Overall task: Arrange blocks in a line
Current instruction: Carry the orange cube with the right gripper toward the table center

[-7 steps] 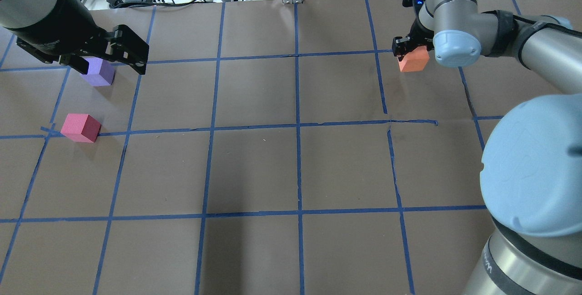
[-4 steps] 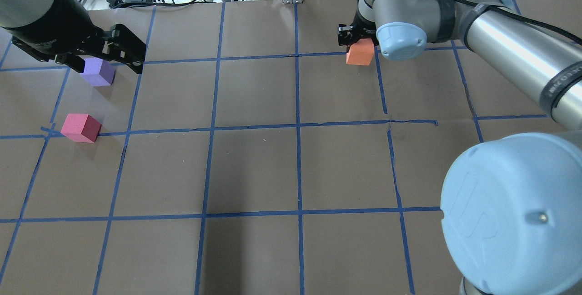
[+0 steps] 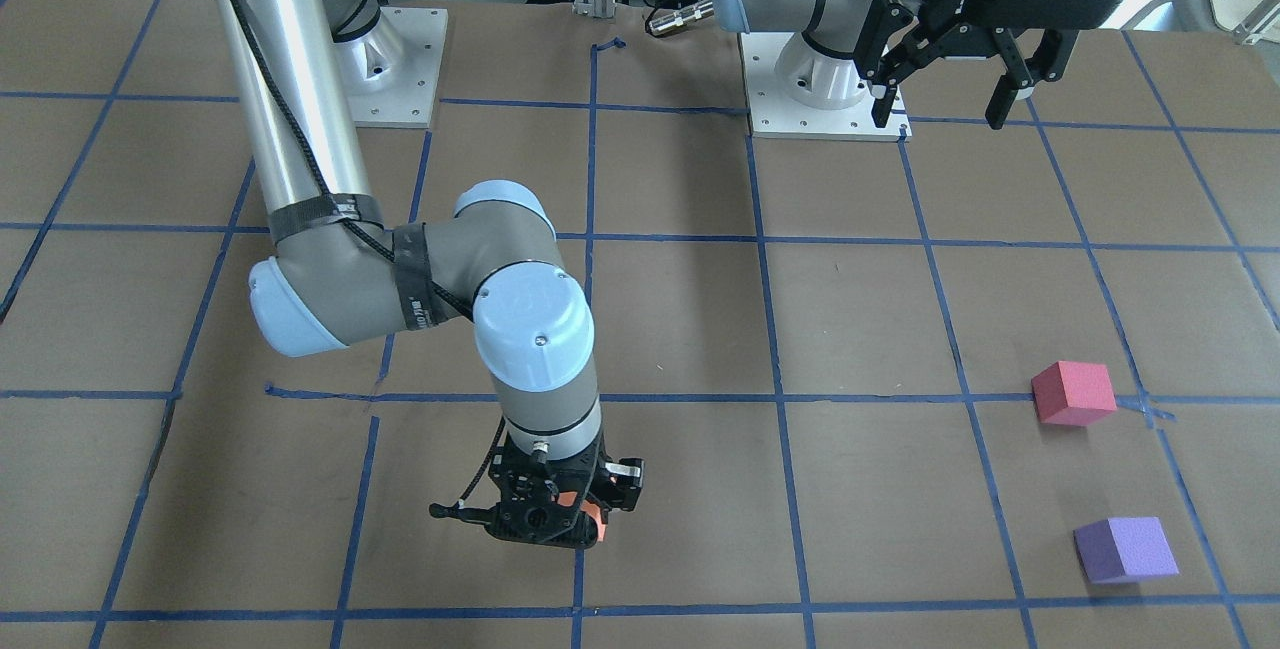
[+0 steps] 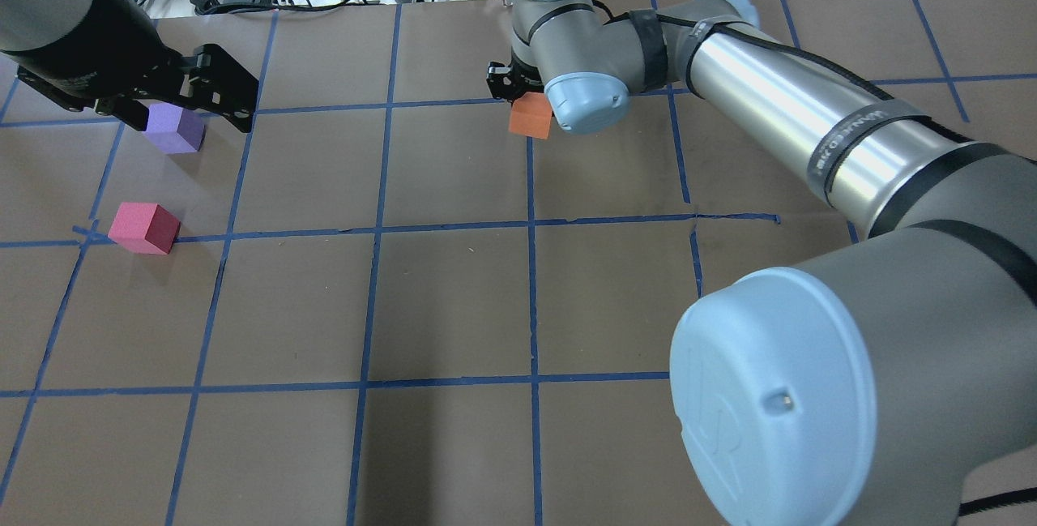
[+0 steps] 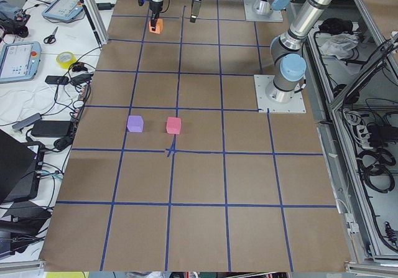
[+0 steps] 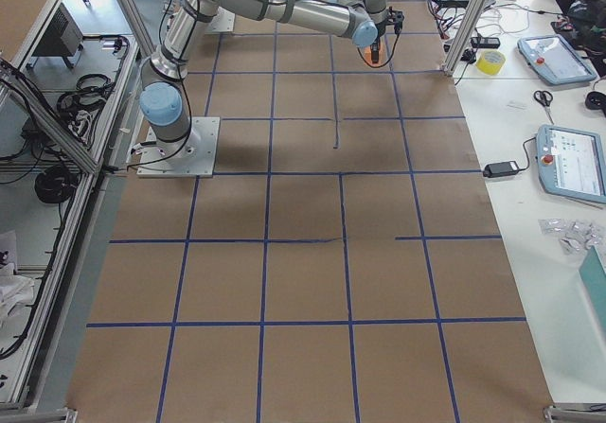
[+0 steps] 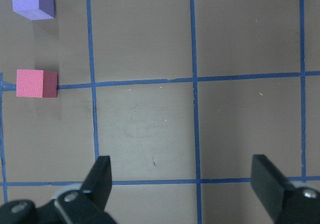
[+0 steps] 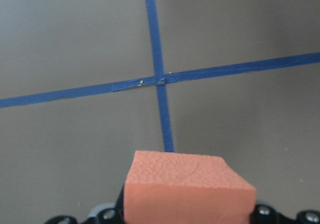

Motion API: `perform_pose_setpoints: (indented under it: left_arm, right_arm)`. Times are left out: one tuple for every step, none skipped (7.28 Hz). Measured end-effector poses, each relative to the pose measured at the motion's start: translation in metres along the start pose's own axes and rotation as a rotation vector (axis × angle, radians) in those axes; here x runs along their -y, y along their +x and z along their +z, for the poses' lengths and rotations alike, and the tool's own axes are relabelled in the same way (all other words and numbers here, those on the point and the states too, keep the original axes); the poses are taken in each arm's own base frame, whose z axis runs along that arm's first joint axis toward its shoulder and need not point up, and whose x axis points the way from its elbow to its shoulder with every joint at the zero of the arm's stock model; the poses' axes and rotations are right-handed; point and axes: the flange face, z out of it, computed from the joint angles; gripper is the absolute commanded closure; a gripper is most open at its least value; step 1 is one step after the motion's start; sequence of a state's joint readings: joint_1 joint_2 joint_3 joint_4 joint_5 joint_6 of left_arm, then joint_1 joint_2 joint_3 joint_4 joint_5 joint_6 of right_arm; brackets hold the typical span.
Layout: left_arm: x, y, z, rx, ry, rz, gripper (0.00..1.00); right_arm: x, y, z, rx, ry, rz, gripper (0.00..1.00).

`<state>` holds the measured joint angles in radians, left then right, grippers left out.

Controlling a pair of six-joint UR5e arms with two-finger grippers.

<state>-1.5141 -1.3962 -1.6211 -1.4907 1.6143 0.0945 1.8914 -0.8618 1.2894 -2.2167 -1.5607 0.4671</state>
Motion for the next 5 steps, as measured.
perform_pose_setpoints:
  left_arm:
    - [0.001, 0.0, 0.002, -0.001, -0.002, 0.0, 0.0]
    - [0.0, 0.0, 0.001, 0.0, -0.003, 0.001, 0.0]
    - [-0.002, 0.0, -0.001, 0.001, -0.002, 0.001, 0.0]
    - [-0.005, 0.0, -0.004, 0.002, -0.004, 0.001, 0.0]
    - [-0.005, 0.0, -0.004, 0.002, -0.007, 0.0, 0.0]
  right_arm:
    - [-0.008, -0.02, 0.015, 0.002, -0.008, 0.004, 1.0]
    - [-0.016, -0.033, 0.027, 0.0, -0.018, -0.004, 0.94]
    - [-0.023, -0.041, 0.036, -0.001, -0.028, -0.013, 0.73]
    - [-0.03, -0.048, 0.043, -0.001, -0.036, -0.022, 0.18]
    - [-0.035, -0.053, 0.047, -0.004, -0.039, -0.031, 0.0]
